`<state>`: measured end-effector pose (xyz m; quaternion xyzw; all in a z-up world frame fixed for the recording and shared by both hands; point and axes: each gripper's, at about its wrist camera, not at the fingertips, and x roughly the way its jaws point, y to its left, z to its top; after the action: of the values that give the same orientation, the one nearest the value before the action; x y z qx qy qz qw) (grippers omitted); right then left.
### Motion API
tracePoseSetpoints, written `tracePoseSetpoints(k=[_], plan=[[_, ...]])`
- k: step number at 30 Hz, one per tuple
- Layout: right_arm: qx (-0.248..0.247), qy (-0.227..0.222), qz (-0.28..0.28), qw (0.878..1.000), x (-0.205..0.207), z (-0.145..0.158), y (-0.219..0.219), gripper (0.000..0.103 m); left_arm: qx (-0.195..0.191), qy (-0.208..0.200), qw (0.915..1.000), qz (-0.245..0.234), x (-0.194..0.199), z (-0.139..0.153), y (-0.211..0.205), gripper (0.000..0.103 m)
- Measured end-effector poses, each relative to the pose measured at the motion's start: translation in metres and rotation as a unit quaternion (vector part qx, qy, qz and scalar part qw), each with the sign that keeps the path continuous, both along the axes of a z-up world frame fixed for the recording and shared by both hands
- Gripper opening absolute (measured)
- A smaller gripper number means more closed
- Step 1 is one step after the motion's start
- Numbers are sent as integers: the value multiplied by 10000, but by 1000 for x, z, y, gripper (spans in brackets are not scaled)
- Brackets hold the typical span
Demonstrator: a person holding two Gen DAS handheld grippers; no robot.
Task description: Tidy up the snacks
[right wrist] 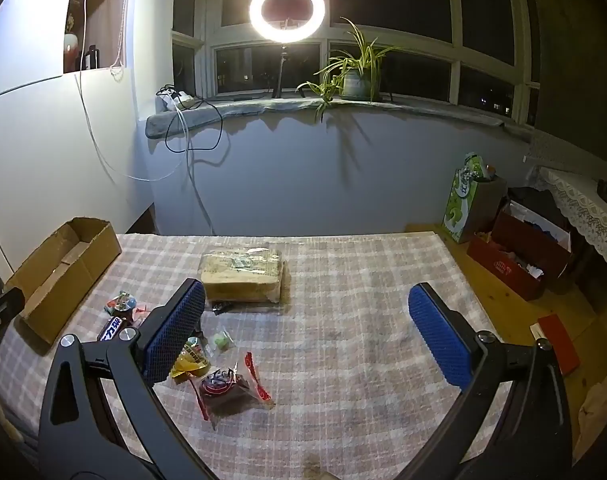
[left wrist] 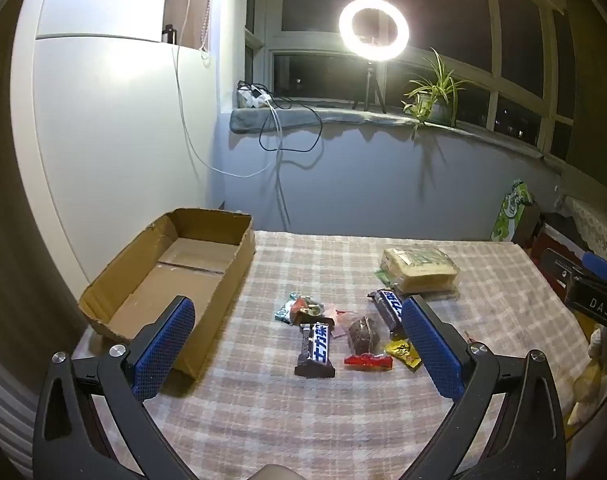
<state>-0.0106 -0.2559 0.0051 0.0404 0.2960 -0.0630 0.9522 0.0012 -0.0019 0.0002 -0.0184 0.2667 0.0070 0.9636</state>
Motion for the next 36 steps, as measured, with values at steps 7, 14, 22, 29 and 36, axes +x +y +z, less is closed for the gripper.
tracePoseSetpoints(k=[7, 14, 22, 29, 36], plan=[[-64, -86, -52, 9999, -2, 2, 4, 103, 2, -20, 10000, -24, 0, 2, -4, 102], [-57, -148, -46, 9999, -5, 4, 5, 103, -7, -28, 10000, -18, 0, 3, -2, 102], [-57, -149, -38, 9999, -4, 2, 5, 103, -22, -21, 10000, -12, 0, 3, 0, 102], [-80, -124, 15, 9999, -2, 2, 9, 103, -28, -19, 10000, -19, 0, 3, 0, 102], [-81, -120, 8, 9999, -2, 3, 9, 103, -31, -32, 10000, -21, 1, 3, 1, 102]])
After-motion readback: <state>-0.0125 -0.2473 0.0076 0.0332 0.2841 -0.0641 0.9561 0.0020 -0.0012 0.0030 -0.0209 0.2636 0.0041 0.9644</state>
